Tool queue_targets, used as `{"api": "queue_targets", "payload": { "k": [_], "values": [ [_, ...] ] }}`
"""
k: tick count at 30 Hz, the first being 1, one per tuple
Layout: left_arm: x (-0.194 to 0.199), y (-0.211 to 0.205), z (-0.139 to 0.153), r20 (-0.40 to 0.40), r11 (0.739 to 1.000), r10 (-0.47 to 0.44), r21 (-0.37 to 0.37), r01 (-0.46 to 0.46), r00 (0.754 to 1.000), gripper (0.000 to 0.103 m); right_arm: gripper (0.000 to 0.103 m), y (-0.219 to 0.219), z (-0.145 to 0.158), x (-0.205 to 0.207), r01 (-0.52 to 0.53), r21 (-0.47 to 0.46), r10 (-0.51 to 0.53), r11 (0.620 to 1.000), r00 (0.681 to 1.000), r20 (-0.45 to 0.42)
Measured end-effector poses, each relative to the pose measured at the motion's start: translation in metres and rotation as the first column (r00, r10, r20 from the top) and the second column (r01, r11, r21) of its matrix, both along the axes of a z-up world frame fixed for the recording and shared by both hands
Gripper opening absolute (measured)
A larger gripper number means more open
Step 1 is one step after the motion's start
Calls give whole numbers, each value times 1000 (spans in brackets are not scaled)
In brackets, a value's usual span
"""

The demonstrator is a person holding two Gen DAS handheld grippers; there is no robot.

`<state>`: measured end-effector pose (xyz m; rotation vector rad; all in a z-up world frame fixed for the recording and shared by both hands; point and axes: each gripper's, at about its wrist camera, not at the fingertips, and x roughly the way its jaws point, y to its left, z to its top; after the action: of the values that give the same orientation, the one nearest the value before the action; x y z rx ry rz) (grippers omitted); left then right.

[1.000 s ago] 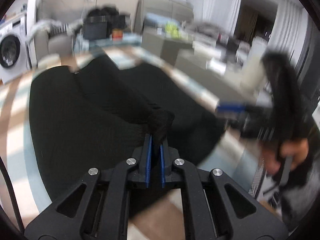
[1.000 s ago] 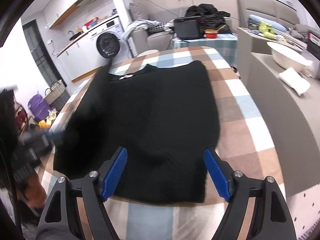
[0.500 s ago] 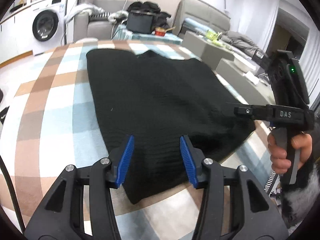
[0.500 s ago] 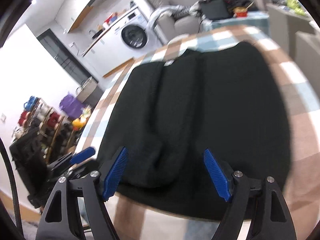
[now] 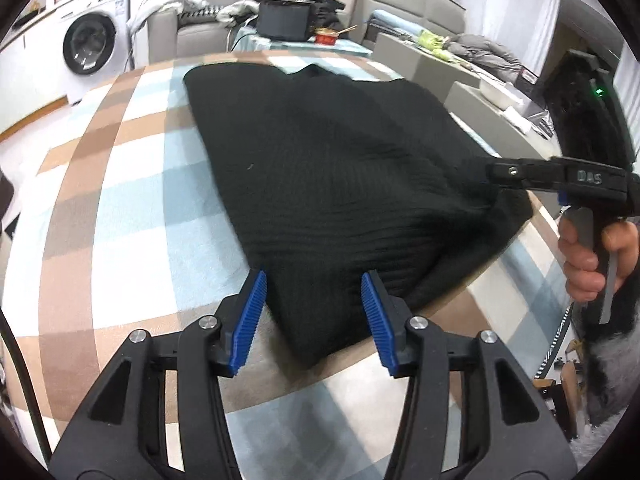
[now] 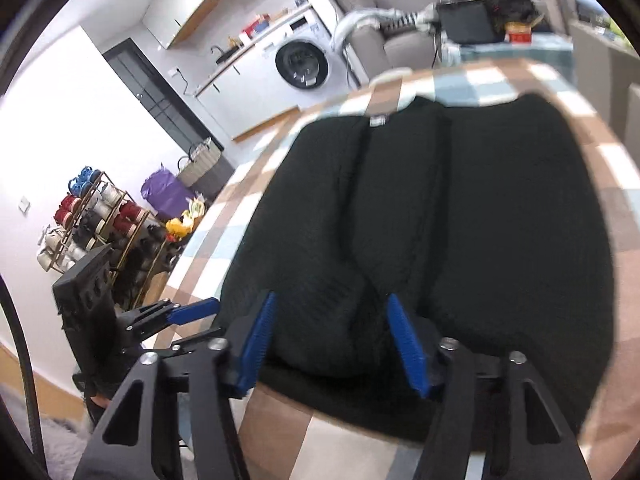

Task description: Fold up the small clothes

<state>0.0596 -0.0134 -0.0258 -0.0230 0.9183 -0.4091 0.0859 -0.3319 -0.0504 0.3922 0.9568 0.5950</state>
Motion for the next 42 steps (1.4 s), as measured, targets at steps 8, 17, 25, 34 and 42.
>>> {"api": "queue_targets", "payload": {
  "k": [8, 17, 25, 34, 42],
  "values": [
    [1, 35, 8, -2, 995, 99, -26, -99, 995, 48, 6, 19, 16, -9, -72, -45, 75, 996, 995, 62],
    [9, 25, 19, 12, 997, 56, -58, -55, 998, 51, 6, 0, -19, -20, -14, -122, 2, 992, 995, -100],
    [11, -8, 9, 0, 999, -22, -33, 22, 1000, 51, 11, 14, -14, -18, -75, -139, 70, 987, 997, -42],
    [12, 4, 14, 4, 999, 13, -50, -13, 1000, 56, 5, 7, -1, -39, -74, -265, 67, 961, 997, -34],
    [15, -3, -1, -30, 1000, -3, -13, 2, 1000, 56, 30, -16, 13, -15, 21, -180, -17, 983, 1000, 25]
  ]
}}
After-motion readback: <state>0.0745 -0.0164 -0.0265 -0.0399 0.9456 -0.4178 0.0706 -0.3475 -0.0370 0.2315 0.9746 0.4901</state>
